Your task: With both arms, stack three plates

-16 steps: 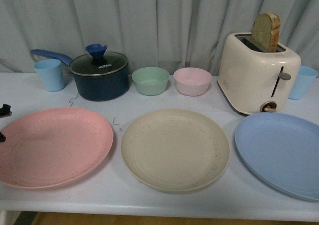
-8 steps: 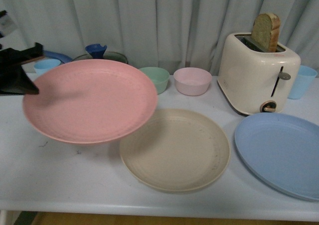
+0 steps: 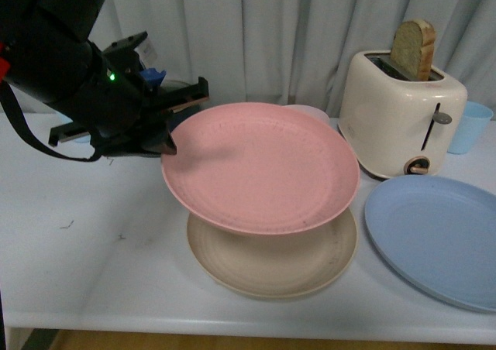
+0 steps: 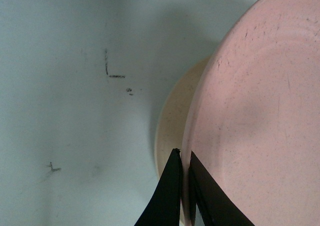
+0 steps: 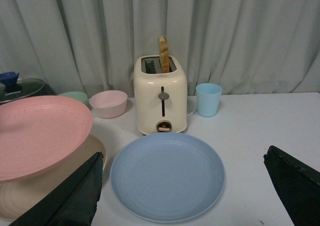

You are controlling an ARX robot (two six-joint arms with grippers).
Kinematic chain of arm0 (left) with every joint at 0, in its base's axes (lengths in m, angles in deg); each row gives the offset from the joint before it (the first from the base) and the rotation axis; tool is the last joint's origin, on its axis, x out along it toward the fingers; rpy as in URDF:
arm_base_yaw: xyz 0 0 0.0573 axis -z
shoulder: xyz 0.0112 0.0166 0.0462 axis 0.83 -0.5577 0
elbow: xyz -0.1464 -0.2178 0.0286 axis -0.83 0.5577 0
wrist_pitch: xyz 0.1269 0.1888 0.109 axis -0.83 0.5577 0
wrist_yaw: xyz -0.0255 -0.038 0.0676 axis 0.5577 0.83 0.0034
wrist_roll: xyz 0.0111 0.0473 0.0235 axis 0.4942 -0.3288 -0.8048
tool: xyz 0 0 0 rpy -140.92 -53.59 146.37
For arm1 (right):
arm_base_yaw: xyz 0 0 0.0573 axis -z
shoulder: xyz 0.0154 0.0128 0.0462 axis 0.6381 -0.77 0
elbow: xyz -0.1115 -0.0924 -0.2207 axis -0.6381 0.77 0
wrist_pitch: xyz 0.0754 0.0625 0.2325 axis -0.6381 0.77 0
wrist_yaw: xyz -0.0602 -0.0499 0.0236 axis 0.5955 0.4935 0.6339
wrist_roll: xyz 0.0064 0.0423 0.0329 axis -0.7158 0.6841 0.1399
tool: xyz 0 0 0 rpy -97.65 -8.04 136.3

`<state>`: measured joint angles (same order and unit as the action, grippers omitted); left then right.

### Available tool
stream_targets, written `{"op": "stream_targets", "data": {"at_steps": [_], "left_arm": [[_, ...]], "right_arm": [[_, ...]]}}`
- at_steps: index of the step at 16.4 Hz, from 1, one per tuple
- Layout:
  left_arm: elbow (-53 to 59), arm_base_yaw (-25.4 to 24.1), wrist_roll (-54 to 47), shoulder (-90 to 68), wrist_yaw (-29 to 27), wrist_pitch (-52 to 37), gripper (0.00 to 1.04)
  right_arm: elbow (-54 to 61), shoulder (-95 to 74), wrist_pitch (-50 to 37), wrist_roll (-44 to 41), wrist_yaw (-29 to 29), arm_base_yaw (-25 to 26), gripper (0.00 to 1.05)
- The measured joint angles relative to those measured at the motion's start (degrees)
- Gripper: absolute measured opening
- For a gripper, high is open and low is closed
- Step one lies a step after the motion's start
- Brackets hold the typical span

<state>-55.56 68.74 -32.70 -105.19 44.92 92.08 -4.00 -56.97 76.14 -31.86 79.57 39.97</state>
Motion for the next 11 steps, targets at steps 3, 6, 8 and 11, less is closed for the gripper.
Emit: {"op": "stream_targets", "data": {"at_steps": [3, 6, 8, 11], "left_arm": [[-0.42, 0.98, 1.81, -2.43, -1.05, -0.42, 0.02], [-0.76, 2.58, 2.97, -4.35, -1.53, -1.36, 0.02], [-0.74, 2.91, 3.04, -5.95, -2.4, -1.64, 0.02], [-0.04, 2.71, 2.89, -6.97, -3.74, -3.1, 0.02]], "right_arm": [[0.0, 0.0, 0.0, 0.0, 0.0, 0.0, 0.98], [0.0, 0.0, 0.0, 0.0, 0.0, 0.0, 0.98], [0.0, 0.0, 0.0, 0.0, 0.0, 0.0, 0.98], [0.0, 0.0, 0.0, 0.0, 0.02, 0.0, 0.98]]}}
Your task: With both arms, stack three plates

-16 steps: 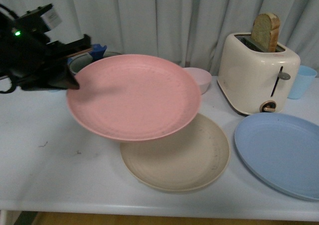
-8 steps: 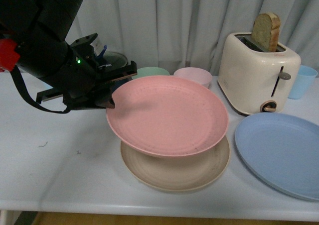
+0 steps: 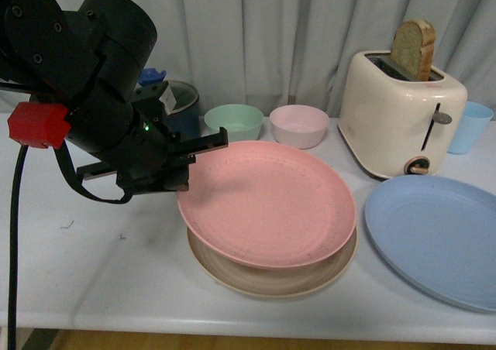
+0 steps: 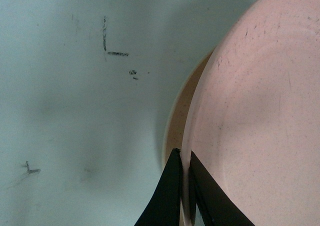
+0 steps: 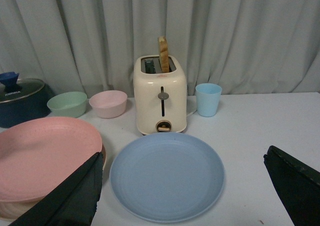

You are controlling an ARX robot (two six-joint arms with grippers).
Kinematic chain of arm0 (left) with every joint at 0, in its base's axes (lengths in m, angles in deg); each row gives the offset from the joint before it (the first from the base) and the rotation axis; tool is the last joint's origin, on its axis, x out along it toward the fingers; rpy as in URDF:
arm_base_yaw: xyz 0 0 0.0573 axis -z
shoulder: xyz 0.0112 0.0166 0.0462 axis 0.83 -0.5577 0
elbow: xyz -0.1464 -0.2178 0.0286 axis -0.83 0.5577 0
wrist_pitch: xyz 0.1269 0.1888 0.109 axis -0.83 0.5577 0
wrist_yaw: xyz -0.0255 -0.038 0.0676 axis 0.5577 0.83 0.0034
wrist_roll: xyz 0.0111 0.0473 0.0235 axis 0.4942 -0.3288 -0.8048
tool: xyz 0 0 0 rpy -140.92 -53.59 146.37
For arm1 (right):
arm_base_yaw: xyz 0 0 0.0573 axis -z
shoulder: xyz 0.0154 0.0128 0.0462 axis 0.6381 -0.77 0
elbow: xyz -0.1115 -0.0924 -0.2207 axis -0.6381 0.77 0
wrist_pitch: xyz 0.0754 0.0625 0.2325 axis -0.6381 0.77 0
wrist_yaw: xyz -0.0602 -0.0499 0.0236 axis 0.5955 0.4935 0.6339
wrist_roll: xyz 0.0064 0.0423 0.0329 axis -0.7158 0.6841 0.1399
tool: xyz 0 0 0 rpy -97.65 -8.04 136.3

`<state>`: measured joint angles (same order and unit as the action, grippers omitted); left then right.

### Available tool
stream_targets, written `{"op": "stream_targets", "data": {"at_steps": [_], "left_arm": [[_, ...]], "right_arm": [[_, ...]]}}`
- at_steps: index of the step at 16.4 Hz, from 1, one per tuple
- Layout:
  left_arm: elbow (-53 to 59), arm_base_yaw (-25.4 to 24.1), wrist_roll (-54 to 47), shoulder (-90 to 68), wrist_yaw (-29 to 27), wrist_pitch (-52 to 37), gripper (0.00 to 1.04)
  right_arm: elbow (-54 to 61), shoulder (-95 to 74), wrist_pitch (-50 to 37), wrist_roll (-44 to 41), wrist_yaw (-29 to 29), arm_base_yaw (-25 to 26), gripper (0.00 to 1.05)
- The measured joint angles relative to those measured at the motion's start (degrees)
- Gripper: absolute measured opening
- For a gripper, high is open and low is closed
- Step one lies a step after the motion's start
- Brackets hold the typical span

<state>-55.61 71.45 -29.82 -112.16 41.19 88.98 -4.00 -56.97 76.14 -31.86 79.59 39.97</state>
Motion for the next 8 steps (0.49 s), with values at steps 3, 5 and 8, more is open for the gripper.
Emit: {"op": "stream_targets", "data": {"at_steps": [3, 5, 8], "left_arm": [[1.66, 0.0, 0.0, -0.48, -0.17, -0.87, 0.02], [2.75, 0.52, 0.28, -0.52, -0.15, -1.53, 0.02], [3.58, 1.38, 1.31, -0.5, 0.39, -3.37, 0.38]], "right_arm": [[0.0, 0.0, 0.0, 0.0, -0.02, 0.0, 0.98], [0.0, 0.0, 0.0, 0.0, -0.02, 0.0, 0.98], [0.0, 0.0, 0.0, 0.0, -0.02, 0.0, 0.98]]}}
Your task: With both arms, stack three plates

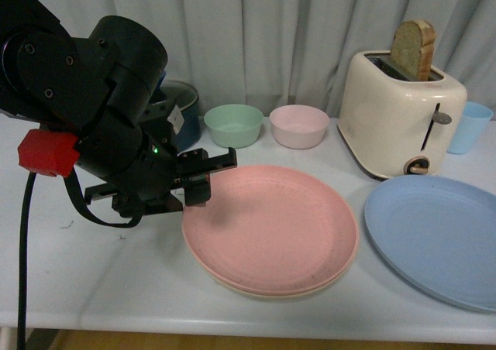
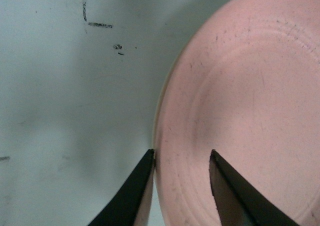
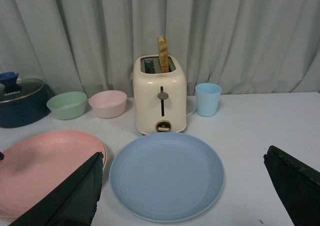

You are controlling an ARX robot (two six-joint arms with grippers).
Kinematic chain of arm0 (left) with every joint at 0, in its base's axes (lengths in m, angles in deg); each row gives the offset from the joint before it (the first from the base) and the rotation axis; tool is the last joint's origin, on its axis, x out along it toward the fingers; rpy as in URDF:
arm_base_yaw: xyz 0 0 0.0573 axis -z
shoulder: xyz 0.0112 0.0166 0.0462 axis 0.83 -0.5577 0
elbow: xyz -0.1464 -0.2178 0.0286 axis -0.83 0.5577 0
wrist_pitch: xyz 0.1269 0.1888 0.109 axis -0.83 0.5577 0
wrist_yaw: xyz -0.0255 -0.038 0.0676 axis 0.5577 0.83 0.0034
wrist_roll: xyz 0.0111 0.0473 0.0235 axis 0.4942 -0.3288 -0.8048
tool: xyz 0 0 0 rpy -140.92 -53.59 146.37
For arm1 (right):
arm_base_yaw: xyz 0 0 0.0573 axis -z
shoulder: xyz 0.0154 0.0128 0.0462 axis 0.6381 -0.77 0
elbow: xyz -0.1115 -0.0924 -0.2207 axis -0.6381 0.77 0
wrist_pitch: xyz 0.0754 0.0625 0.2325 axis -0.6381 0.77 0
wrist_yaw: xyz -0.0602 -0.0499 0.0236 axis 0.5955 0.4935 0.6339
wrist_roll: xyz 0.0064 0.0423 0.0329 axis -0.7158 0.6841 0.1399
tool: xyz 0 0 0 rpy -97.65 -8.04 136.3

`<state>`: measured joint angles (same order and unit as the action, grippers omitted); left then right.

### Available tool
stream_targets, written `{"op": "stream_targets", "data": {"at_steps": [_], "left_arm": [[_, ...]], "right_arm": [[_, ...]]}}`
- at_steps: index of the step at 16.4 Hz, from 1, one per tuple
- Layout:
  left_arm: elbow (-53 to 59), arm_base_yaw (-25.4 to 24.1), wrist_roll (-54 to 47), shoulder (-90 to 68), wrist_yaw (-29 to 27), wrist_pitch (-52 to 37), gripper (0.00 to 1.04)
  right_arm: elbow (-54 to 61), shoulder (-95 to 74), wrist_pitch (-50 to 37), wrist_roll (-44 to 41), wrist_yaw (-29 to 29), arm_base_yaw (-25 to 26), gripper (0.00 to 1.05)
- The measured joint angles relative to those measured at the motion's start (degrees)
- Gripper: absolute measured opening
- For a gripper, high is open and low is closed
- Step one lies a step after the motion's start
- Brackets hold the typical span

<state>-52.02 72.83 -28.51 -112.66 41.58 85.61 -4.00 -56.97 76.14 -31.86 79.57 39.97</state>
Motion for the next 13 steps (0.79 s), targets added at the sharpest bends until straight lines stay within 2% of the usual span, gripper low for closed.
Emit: {"op": "stream_targets", "data": {"at_steps": [2, 3, 5, 6, 7, 8, 9, 10, 13], "left_arm": [[2.64, -0.07, -0.39, 1.88, -0.61, -2.14, 0.6], [5.81, -0.39, -2.78, 5.35, -2.93, -6.03, 0.72], [14.73, -1.75, -8.57, 17.0, -5.75, -18.45, 0.95], [18.25, -2.19, -10.64, 21.51, -6.56, -23.67, 1.0], [21.57, -2.56, -12.17, 27.15, -6.91, -28.39, 0.97], [23.91, -2.49, -14.16, 27.82, -10.4, -39.26, 0.93], [27.17, -2.67, -16.96, 27.87, -15.28, -48.96, 0.84], [32.5, -3.26, -18.64, 27.87, -17.22, -55.91, 0.75], [45.05, -6.47, -20.92, 33.88, -15.65, -65.59, 0.44]], "right_arm": [[0.0, 0.0, 0.0, 0.0, 0.0, 0.0, 0.98], [0.0, 0.0, 0.0, 0.0, 0.0, 0.0, 0.98], [0.0, 0.0, 0.0, 0.0, 0.0, 0.0, 0.98], [0.0, 0.0, 0.0, 0.0, 0.0, 0.0, 0.98], [0.0, 0.0, 0.0, 0.0, 0.02, 0.0, 0.98], [0.0, 0.0, 0.02, 0.0, 0.0, 0.0, 0.98], [0.0, 0.0, -0.07, 0.0, -0.02, -0.02, 0.98], [0.0, 0.0, -0.02, 0.0, 0.0, 0.0, 0.98], [0.0, 0.0, 0.0, 0.0, 0.02, 0.0, 0.98]]}}
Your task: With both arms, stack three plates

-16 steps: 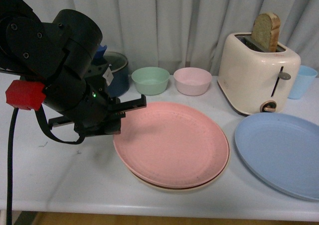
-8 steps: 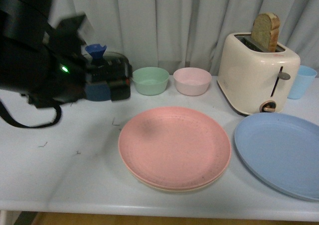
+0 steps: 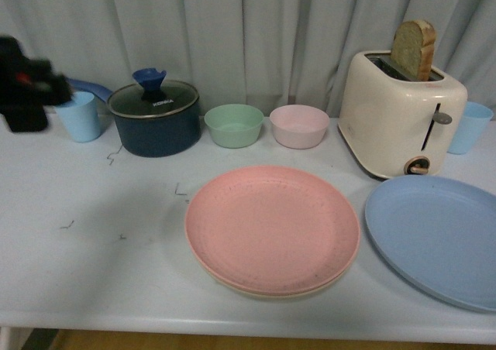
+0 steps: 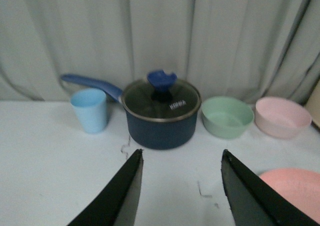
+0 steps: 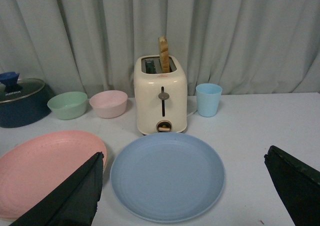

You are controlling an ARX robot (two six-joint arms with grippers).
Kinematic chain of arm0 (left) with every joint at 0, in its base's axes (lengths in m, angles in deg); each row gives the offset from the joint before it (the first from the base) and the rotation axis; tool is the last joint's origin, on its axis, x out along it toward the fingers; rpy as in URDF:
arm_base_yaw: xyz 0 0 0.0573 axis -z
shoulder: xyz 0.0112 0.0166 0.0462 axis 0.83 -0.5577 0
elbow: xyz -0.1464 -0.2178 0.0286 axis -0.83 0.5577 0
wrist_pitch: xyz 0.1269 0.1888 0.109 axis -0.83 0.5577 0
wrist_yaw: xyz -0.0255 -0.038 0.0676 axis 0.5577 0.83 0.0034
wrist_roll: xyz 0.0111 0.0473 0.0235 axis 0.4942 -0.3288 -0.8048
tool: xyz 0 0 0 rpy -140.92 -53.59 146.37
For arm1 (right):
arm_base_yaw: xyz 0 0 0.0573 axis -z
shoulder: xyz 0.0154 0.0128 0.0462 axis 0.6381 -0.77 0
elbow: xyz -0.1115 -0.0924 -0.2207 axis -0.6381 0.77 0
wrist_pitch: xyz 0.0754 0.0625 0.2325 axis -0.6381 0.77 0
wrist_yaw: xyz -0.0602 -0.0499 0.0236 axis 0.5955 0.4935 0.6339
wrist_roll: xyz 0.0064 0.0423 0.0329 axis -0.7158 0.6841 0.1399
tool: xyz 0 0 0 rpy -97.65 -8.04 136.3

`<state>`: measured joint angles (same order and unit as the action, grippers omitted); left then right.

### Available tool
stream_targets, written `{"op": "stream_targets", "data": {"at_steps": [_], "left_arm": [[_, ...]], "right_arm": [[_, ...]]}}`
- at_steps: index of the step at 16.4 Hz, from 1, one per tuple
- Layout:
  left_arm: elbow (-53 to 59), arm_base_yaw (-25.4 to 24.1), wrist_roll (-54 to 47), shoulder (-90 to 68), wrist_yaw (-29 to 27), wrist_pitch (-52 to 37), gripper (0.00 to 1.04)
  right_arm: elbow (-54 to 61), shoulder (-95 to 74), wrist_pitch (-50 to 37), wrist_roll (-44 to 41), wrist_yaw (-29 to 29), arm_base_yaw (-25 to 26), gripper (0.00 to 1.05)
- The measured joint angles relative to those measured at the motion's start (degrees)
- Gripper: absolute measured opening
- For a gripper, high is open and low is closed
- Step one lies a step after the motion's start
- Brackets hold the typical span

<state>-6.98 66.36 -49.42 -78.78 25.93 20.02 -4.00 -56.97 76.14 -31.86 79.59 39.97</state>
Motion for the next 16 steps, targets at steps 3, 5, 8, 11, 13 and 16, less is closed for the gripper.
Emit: {"op": "stream_targets", "data": {"at_steps": [3, 5, 8, 11, 13, 16], "left_arm": [[6.23, -2.21, -0.15, 8.31, 2.14, -0.74, 0.15], [11.32, -3.41, -0.28, 11.52, 3.96, 1.05, 0.02], [15.02, -5.25, -0.31, 19.63, 5.09, 2.75, 0.02], [20.02, -7.32, -0.33, 21.2, 8.24, 2.08, 0.02], [21.53, -10.6, -0.33, 26.91, 9.73, 5.16, 0.02], [22.77, -10.21, -0.35, 34.67, 10.47, 11.17, 0.02]], "right_arm": [[0.0, 0.0, 0.0, 0.0, 0.0, 0.0, 0.98], [0.0, 0.0, 0.0, 0.0, 0.0, 0.0, 0.98], [0.0, 0.0, 0.0, 0.0, 0.0, 0.0, 0.98], [0.0, 0.0, -0.02, 0.0, 0.0, 0.0, 0.98], [0.0, 0.0, 0.02, 0.0, 0.0, 0.0, 0.98], [0.0, 0.0, 0.02, 0.0, 0.0, 0.0, 0.98]]}}
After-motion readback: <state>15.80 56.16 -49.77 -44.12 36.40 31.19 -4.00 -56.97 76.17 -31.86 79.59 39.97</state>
